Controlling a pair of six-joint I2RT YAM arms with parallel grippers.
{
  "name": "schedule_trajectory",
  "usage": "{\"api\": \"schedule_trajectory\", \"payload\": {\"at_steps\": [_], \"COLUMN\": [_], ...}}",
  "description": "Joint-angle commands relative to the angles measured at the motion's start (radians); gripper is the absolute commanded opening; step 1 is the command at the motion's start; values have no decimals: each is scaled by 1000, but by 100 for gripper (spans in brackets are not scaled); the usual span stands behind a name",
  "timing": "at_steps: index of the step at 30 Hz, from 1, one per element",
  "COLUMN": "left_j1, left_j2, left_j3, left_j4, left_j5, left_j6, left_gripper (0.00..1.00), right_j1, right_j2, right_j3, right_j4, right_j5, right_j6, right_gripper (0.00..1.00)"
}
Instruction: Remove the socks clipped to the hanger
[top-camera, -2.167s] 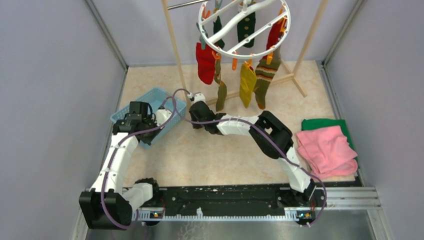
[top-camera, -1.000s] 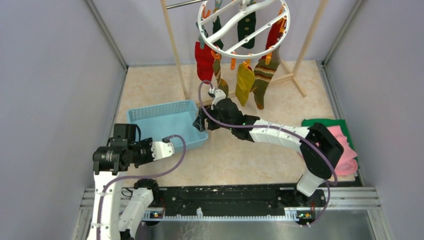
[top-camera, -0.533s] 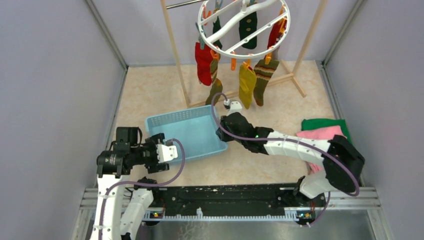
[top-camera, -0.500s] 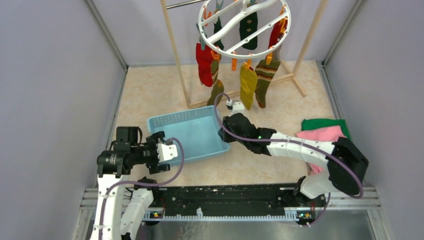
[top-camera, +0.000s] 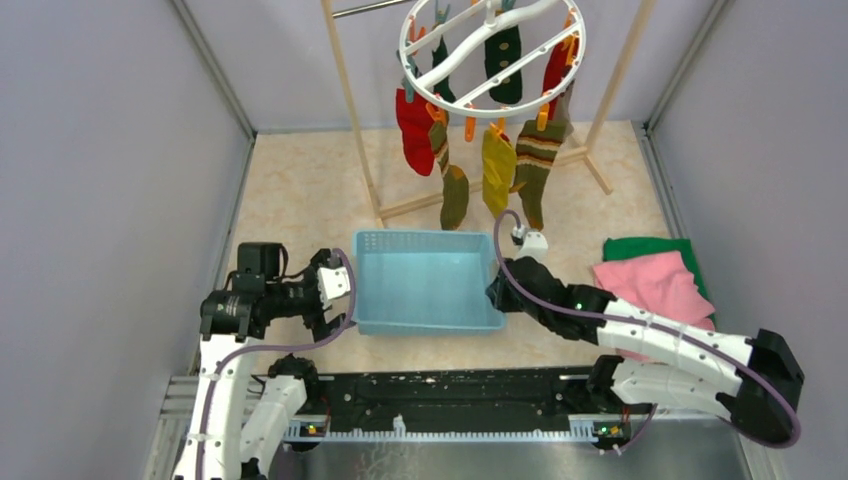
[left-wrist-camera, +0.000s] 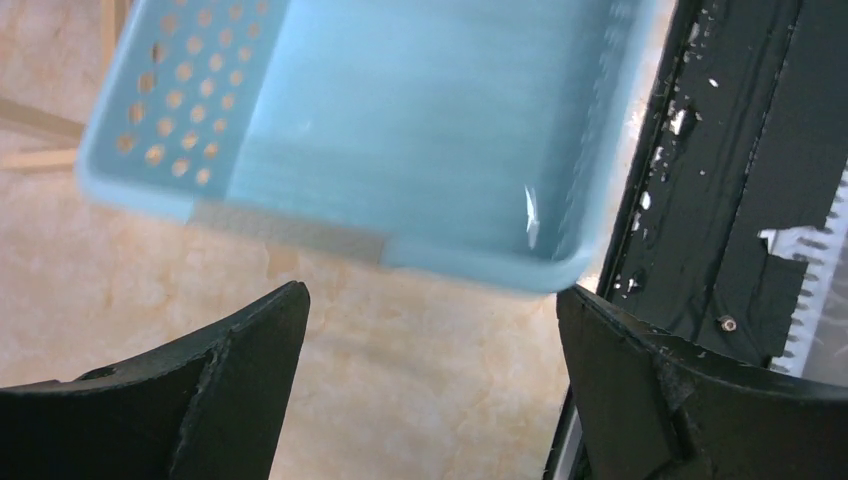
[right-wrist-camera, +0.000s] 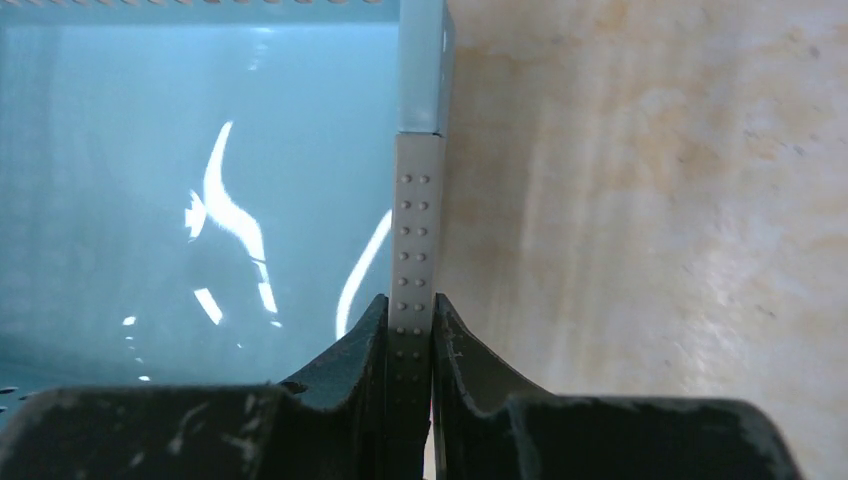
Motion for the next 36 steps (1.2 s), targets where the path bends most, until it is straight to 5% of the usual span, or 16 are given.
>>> {"api": "schedule_trajectory", "payload": {"at_steps": [1, 10, 18, 26, 31, 36], "left_j1": [11, 11, 11, 11, 12, 12], "left_j2": [58, 190, 282, 413, 428, 429], "left_j3": [77, 197, 269, 345, 390, 437], "left_j4": [171, 310, 278, 288, 288, 323], "left_j5": [-12, -93, -232, -396, -405, -449], "left_j6": [-143, -402, -461, -610, -680, -790], "left_gripper": [99, 99, 99, 99, 99, 99], "right_j1": [15, 29, 53, 54, 54, 65], "right_j2": [-130, -176, -175, -221, -264, -309], "right_j3": [-83, -134, -165, -112, -88, -39], "right_j4": [-176, -266, -318, -387, -453, -498], "right_j5": [-13, 20, 120, 227, 229, 198], "right_j6": [13, 64, 188, 239, 239, 228], "right_gripper": [0, 0, 6, 24, 53, 69]}}
